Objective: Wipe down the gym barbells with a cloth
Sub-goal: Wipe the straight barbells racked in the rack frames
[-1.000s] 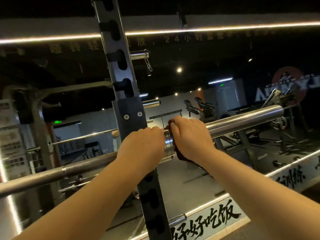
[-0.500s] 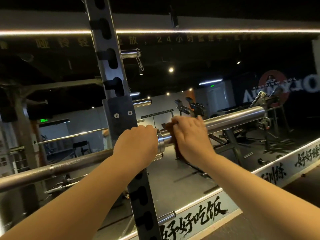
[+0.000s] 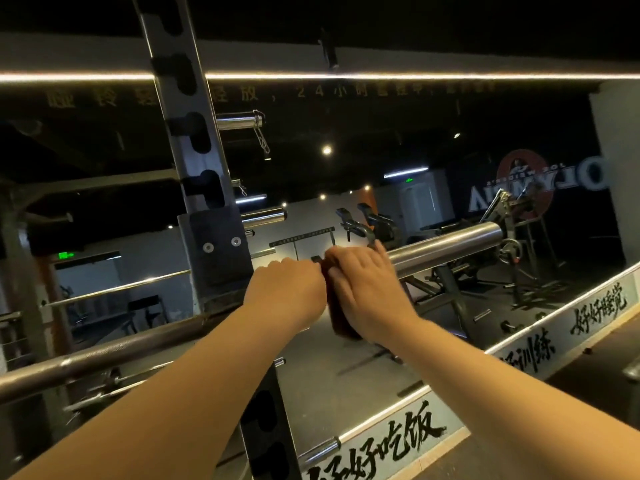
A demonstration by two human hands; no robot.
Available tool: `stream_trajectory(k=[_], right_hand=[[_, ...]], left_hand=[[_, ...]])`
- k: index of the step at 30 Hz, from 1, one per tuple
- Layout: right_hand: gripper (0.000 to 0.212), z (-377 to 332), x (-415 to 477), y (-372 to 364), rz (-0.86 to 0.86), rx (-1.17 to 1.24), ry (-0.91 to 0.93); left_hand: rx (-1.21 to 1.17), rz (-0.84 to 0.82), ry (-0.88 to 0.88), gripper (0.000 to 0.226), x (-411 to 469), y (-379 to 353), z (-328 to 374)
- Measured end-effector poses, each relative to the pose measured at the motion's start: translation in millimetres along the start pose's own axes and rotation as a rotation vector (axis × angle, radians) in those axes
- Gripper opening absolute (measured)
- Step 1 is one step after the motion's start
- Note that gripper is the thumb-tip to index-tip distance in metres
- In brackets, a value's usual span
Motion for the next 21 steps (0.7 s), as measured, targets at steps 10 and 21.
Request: stream_trajectory(k=[10, 21], right_hand=[[0.036, 88.8, 39.5, 46.1, 0.072, -0.163, -0.328], [0.029, 101.6, 46.8, 49.8, -0.043, -0.013, -0.101]], left_hand=[[0.077, -0.098, -0.037, 0.02, 23.3, 5.9, 11.0], [0.181, -0.025, -0.054, 0.025, 19.1, 2.1, 20.8]])
Point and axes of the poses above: each hand's wrist, its own x-axis towards the middle knuckle, its own y-axis out of the back of the hand, z = x × y, the point moved 6 cm from there along x, towards the middle knuckle, and after that the axes turned 15 degrees about -y, right-handed, at the moved point
